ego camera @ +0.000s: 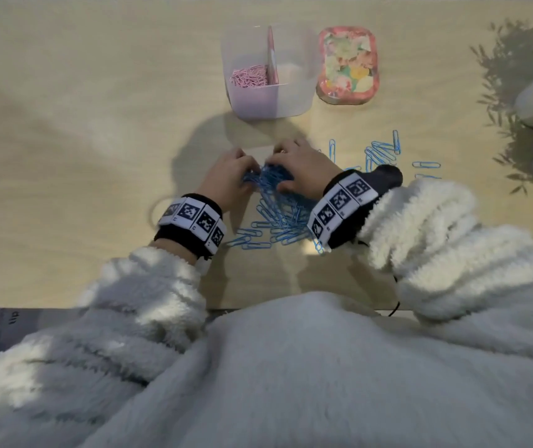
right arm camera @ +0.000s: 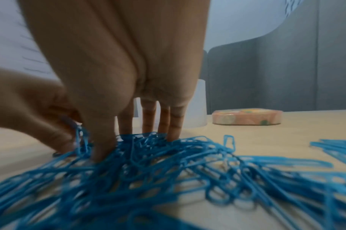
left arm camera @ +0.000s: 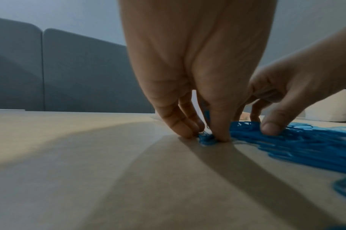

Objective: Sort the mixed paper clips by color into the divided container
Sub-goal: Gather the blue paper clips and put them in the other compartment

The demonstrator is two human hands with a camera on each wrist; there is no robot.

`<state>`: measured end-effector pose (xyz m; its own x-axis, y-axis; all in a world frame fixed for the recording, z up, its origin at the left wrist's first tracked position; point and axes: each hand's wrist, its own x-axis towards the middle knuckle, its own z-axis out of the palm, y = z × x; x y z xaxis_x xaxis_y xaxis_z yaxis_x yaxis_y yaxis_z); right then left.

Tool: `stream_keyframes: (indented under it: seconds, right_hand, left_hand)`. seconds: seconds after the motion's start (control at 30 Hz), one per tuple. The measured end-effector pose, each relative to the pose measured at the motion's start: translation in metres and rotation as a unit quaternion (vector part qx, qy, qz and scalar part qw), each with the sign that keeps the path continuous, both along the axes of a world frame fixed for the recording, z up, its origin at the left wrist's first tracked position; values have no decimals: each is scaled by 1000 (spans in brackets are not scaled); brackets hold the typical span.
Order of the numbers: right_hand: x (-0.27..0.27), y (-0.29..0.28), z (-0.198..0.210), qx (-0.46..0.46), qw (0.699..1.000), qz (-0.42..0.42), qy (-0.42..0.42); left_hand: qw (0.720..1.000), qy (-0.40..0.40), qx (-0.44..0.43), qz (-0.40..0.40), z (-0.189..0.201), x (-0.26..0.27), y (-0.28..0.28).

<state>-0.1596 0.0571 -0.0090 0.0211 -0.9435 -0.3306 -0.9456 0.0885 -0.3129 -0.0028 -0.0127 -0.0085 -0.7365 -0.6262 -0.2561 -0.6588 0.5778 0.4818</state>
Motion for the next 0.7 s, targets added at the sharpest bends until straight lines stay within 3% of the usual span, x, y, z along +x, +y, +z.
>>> stream_keyframes:
  seconds: [0.17,0.27,0.4,0.5,0.57,0.7]
  right_hand:
    - [1,9,-6,-42,999,-13,15]
    - [-15,10,4,-69,992,-85,-67]
    - [-46,0,32,-114,936,-226,-245]
    - [-67,-23,55,-121,888,-300,-327]
    - [-78,-45,67,-137,860,-349,-348]
    - [-90,-91,74,-139,847,-394,-328]
  left_hand:
    - [999,30,-17,15,-5,-4,5]
    - [999,25,-23,26,-5,-4,2]
    - [999,3,-52,-2,-2,-5,1]
    - [991,-66,-103,-50,1,-9,2]
    - [985,-95,-126,-63,3,-11,3]
    - [986,-101,-123,-46,1,-13,3]
